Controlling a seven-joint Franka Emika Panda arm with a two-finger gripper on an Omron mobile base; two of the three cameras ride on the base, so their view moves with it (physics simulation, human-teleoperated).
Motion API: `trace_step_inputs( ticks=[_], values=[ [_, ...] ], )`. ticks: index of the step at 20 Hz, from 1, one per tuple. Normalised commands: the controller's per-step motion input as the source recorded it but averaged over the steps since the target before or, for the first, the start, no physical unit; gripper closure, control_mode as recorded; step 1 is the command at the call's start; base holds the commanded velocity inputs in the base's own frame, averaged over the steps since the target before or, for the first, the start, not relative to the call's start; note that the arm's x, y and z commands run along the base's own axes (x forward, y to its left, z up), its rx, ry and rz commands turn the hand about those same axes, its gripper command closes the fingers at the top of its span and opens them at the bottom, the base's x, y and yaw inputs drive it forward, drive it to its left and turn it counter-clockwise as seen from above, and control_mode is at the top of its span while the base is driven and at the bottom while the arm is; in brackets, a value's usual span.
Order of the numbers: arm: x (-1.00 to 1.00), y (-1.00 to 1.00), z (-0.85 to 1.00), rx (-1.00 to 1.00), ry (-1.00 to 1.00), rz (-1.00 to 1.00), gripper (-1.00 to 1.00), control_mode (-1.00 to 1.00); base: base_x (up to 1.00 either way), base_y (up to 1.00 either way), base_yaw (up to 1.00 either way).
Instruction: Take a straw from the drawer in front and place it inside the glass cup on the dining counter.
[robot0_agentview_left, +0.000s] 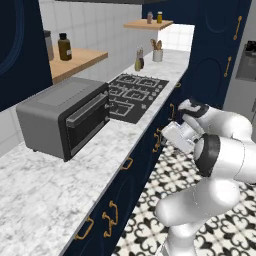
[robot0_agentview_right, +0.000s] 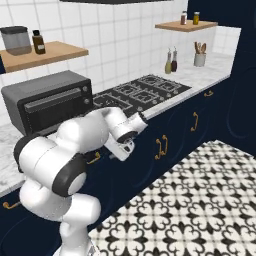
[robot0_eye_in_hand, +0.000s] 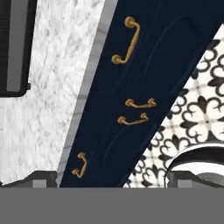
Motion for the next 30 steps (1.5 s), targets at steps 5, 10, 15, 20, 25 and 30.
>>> trace_step_inputs(
  ticks=[5, 10, 15, 20, 25, 30],
  values=[
    [0.09, 0.00, -0.64, 0.40, -0.16, 0.07, -1.00, -1.00, 0.00, 0.00, 0.00],
    [0.00, 0.07, -0.41, 0.23, -0.27, 0.01, -1.00, -1.00, 0.00, 0.00, 0.00],
    [0.00, 0.52, -0.31, 0.09, -0.12, -0.20, -1.00, -1.00, 0.00, 0.00, 0.00],
    [0.00, 0.51, -0.08, 0.06, 0.02, -0.24, -1.00, -1.00, 0.00, 0.00, 0.00],
    [0.00, 0.47, 0.00, 0.00, 0.04, -0.16, -1.00, -1.00, 0.00, 0.00, 0.00],
    [0.00, 0.46, -0.08, 0.00, 0.11, -0.05, -1.00, -1.00, 0.00, 0.00, 0.00]
  ],
)
